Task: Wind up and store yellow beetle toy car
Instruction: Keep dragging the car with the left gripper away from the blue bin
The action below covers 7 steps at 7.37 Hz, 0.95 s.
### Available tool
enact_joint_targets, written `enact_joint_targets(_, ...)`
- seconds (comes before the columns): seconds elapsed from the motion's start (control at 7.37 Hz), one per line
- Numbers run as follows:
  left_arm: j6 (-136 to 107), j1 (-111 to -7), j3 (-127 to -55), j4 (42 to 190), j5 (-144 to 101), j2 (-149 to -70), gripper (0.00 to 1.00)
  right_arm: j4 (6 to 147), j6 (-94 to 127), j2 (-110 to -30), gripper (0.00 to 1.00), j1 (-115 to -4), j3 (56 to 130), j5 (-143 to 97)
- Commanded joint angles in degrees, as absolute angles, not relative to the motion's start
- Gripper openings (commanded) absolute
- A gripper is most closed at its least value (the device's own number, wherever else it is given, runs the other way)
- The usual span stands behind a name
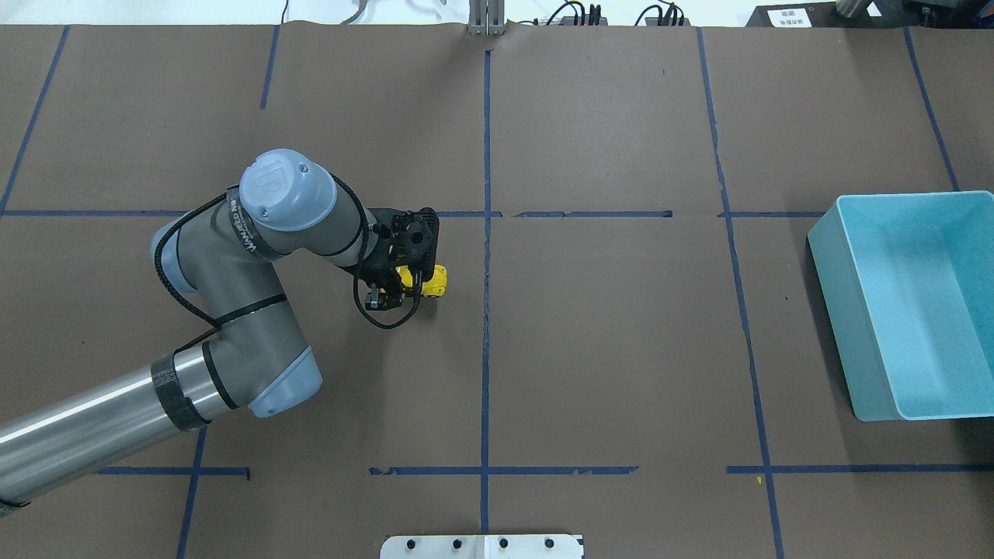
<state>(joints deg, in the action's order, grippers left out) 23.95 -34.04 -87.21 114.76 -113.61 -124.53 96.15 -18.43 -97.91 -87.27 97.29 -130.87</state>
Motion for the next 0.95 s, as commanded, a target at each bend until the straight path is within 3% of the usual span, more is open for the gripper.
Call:
enact_joint_targets(0.0,23.9,-34.1,-87.1,114.8,-113.6,-124.3,0.00,96.2,-18.4,-97.9,1.00,-87.3,97.3,-130.9)
enact_joint_targets(0.81,24.3,-34.1,-87.1,116.7,-115.6,-122.0,0.00,96.2,-18.5,-97.9,1.00,-87.3,97.3,-130.9)
